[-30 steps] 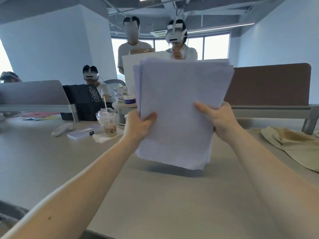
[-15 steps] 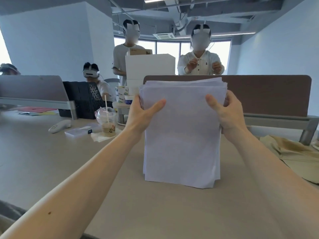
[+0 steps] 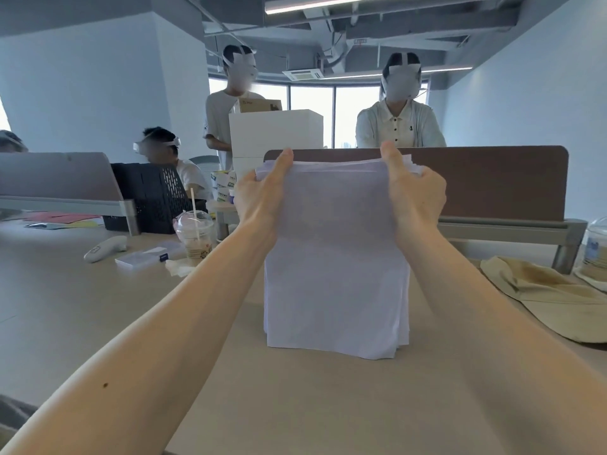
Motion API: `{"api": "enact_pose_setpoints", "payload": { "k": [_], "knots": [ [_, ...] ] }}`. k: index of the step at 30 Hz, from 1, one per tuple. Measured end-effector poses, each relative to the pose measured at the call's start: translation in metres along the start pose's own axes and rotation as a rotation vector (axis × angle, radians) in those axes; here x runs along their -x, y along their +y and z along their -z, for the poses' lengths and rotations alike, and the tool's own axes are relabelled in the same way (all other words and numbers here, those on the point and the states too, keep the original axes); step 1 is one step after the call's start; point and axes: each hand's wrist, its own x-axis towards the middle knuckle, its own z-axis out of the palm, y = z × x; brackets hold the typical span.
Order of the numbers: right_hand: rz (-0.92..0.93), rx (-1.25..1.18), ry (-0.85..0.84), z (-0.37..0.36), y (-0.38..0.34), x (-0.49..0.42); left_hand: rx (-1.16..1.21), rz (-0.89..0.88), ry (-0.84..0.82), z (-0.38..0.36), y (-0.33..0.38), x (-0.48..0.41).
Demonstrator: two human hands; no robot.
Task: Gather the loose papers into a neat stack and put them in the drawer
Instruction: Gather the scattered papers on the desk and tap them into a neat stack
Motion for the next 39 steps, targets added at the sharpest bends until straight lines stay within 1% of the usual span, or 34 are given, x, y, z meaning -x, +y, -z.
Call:
{"api": "enact_pose_setpoints", "payload": {
  "k": [4, 8, 10, 13, 16, 19, 22, 24, 25, 27, 30, 32, 33, 35, 39],
  "knots": [
    [-0.005, -0.038, 0.089, 0.001, 0.0, 0.001, -0.002, -0.013, 0.057, 0.002, 0.0, -0.006],
    [-0.004, -0.023, 0.059, -0.001, -0.001, 0.007, -0.023, -0.009, 0.012, -0.001, 0.0, 0.001],
    [0.015, 0.003, 0.057, -0.003, -0.004, 0.008, -0.036, -0.021, 0.02, -0.003, 0.002, 0.004],
    [0.061, 0.002, 0.108, -0.004, -0.006, 0.007, -0.044, -0.052, 0.044, -0.002, 0.002, 0.001],
    [0.093, 0.013, 0.142, -0.005, -0.006, 0.008, -0.082, -0.08, 0.031, -0.002, 0.001, 0.002],
    [0.116, 0.037, 0.167, -0.004, -0.006, 0.006, -0.098, -0.166, -0.048, 0.0, 0.001, 0.008],
    [0.132, 0.039, 0.205, 0.0, -0.004, -0.001, -0.074, -0.258, -0.261, 0.019, -0.01, 0.006],
    [0.14, 0.03, 0.207, 0.001, -0.003, -0.002, -0.077, -0.232, -0.399, 0.033, -0.029, 0.002],
    [0.143, 0.014, 0.189, 0.001, -0.003, -0.001, -0.105, -0.207, -0.44, 0.037, -0.039, 0.002],
    [0.177, -0.043, 0.086, 0.005, -0.002, 0.002, -0.124, -0.174, -0.433, 0.04, -0.055, 0.003],
    [0.262, -0.074, -0.216, 0.023, 0.007, 0.003, -0.022, -0.172, -0.369, 0.041, -0.059, 0.0],
    [0.22, -0.126, -0.405, 0.035, 0.02, 0.001, 0.015, -0.194, -0.367, 0.042, -0.056, -0.004],
    [0.174, -0.167, -0.46, 0.038, 0.028, 0.001, 0.025, -0.208, -0.367, 0.041, -0.054, -0.005],
    [0.144, -0.205, -0.469, 0.038, 0.034, 0.001, 0.047, -0.233, -0.362, 0.038, -0.052, -0.004],
    [0.236, -0.22, -0.41, 0.03, 0.02, -0.008, 0.068, -0.212, -0.355, 0.035, -0.046, -0.007]
  ]
}}
